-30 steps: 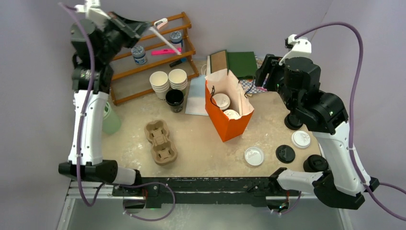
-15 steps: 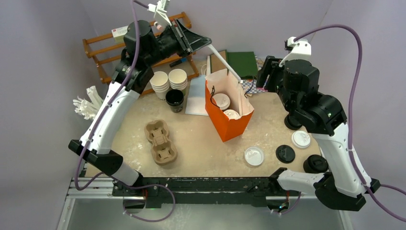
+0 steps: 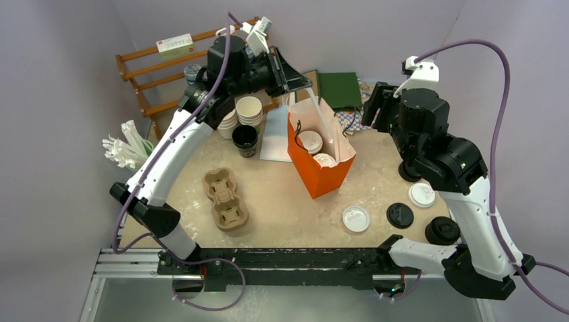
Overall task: Pack the takeout coffee
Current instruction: Place the straw in the takeout bag.
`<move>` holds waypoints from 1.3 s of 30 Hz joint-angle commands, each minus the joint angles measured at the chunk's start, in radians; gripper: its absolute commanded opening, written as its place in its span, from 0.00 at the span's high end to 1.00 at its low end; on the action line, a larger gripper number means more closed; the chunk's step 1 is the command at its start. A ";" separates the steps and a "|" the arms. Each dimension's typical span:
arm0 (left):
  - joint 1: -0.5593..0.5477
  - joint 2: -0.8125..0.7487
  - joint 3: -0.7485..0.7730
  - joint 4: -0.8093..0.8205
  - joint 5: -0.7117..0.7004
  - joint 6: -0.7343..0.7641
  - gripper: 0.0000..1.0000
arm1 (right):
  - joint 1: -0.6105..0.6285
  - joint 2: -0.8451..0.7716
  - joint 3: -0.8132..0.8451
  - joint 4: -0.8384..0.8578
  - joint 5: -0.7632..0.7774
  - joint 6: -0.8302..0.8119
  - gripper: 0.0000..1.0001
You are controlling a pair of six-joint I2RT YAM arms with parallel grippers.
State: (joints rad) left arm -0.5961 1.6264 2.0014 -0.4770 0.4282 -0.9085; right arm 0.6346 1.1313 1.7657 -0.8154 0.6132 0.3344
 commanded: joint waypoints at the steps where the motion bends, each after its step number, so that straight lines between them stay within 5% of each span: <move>1: -0.034 0.041 0.015 -0.052 0.043 0.050 1.00 | 0.000 -0.023 -0.029 0.037 0.032 -0.008 0.35; 5: -0.087 0.078 -0.020 -0.029 0.012 0.071 0.95 | 0.000 -0.023 -0.045 0.042 0.030 0.002 0.30; 9: -0.112 0.098 0.005 -0.063 -0.054 0.118 0.36 | 0.000 -0.021 -0.066 0.035 0.018 0.014 0.13; 12: -0.111 0.066 0.005 -0.106 -0.140 0.180 0.23 | 0.000 -0.032 -0.100 0.035 0.008 0.035 0.07; 21: -0.098 -0.049 -0.009 -0.243 -0.460 0.401 0.17 | 0.000 -0.133 -0.246 0.120 -0.047 -0.006 0.01; 26: -0.002 -0.128 -0.065 -0.299 -0.587 0.430 0.18 | 0.000 -0.144 -0.281 0.106 -0.106 -0.004 0.04; 39: 0.108 -0.451 -0.562 -0.181 -0.850 0.570 0.09 | -0.008 -0.143 -0.301 0.008 0.032 0.168 0.02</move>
State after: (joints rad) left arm -0.5110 1.2110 1.5372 -0.7082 -0.3256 -0.3874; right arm 0.6346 1.0111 1.4658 -0.7959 0.5526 0.4465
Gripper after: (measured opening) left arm 0.900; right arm 0.983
